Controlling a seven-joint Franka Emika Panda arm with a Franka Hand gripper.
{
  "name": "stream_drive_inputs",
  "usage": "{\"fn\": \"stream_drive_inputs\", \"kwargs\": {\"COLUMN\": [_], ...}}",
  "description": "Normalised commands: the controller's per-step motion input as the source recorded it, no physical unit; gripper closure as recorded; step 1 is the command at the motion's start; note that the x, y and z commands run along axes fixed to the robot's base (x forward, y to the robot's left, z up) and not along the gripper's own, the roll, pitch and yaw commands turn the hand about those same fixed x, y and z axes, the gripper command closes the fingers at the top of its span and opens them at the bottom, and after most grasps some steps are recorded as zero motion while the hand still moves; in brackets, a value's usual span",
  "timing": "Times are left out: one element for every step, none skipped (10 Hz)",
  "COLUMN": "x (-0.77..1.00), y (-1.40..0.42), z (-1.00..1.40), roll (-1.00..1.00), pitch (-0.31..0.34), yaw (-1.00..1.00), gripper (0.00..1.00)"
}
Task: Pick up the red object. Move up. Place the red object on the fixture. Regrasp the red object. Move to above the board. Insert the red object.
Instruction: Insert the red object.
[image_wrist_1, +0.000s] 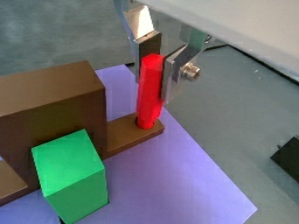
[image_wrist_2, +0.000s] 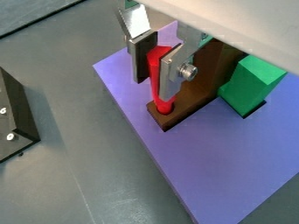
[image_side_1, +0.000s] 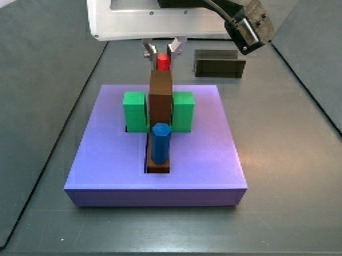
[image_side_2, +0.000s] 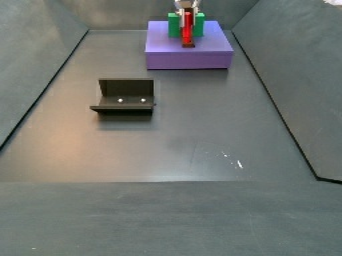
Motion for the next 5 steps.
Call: {"fn": "stream_drive_inputs", "kwargs": {"x": [0.09,0.14,0.18,0.25,0.32], "y": [-0.11,-0.26,-0.12,0.0,0.0], "z": [-0.46,-0.28,-0.32,-0.39,-0.36], "roll": [0.0,0.0,-0.03,0.0,0.0], "pitch": [-0.11,-0.04,-0.004,0.0,0.001], "yaw": [0.15,0.19,0.06,0.0,0.0], "gripper": [1.0,1.0,1.0,1.0,1.0]}}
